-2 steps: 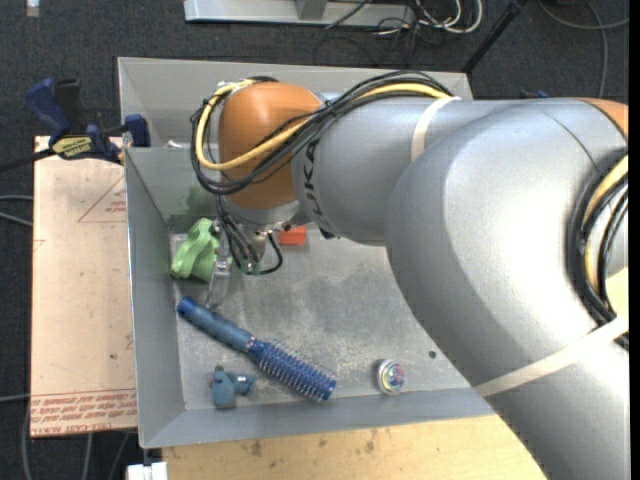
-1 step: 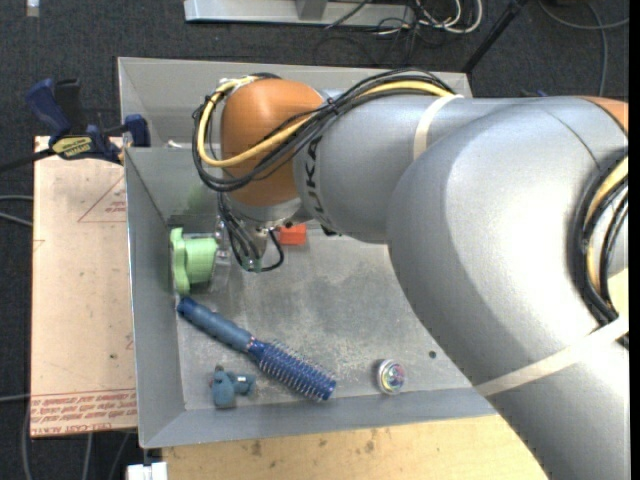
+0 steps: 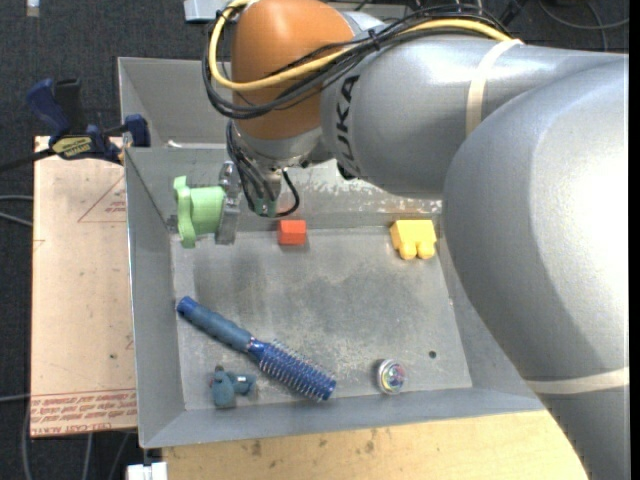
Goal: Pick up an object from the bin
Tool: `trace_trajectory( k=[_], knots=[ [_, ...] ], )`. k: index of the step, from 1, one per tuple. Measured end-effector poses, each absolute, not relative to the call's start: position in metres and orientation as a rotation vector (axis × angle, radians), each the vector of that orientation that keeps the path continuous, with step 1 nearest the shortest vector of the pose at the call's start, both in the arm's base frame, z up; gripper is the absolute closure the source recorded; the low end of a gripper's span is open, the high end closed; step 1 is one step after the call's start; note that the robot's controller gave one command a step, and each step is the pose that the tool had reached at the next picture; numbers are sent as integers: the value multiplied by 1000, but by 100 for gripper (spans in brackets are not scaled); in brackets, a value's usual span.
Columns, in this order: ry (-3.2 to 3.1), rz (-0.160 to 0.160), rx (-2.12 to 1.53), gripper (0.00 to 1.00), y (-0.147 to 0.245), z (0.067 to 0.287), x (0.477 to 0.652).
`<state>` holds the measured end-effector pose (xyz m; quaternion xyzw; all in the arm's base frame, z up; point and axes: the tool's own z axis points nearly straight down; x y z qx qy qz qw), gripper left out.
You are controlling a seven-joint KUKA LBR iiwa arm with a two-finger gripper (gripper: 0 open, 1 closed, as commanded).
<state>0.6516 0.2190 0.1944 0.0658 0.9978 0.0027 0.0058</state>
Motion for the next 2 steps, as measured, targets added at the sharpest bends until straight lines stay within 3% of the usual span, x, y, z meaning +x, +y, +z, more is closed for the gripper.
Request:
trace_trajectory(
  k=[1, 2],
  knots=[
    [3119, 9, 270, 100, 217, 294, 635],
    [3129, 3, -254, 100, 234, 272, 654]
  ],
)
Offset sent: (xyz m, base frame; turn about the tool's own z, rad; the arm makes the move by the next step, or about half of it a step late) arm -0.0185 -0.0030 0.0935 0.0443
